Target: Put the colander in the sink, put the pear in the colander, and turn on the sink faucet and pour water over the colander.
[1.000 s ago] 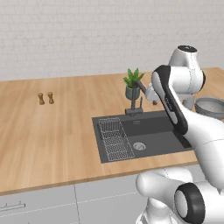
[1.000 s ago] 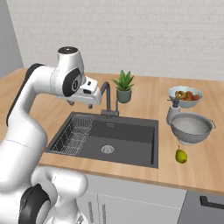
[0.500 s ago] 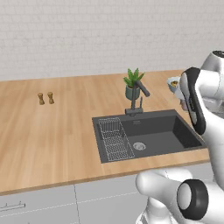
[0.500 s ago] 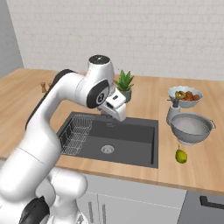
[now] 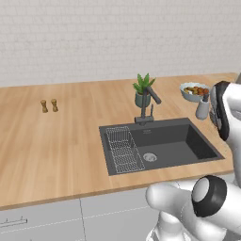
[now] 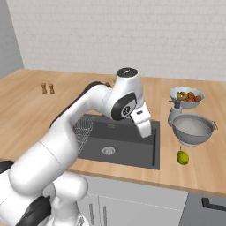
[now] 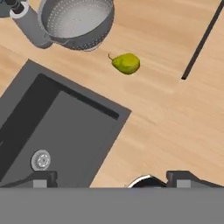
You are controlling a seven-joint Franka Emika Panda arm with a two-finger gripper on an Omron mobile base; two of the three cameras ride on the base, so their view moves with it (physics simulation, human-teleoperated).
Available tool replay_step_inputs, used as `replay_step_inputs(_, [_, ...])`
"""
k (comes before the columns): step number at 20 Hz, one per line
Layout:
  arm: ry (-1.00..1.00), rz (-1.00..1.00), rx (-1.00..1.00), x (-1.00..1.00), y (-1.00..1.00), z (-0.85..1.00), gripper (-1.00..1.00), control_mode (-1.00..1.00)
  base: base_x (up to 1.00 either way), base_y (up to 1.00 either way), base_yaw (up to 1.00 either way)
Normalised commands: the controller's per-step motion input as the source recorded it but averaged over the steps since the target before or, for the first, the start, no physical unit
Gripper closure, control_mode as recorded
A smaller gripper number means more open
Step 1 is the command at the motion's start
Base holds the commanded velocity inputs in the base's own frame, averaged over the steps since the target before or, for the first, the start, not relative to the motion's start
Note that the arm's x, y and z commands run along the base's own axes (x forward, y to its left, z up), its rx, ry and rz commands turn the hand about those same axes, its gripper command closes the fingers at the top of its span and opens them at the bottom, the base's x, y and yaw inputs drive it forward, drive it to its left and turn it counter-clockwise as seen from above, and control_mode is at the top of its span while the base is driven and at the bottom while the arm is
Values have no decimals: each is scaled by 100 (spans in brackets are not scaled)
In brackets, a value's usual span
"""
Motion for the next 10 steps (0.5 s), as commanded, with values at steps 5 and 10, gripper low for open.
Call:
replay_step_inputs(5, [-4, -29, 0, 0, -97, -20, -100, -100, 0, 0, 0])
replay_step_inputs(10, [-6, -26, 1, 0, -88, -13, -100, -100, 0, 0, 0])
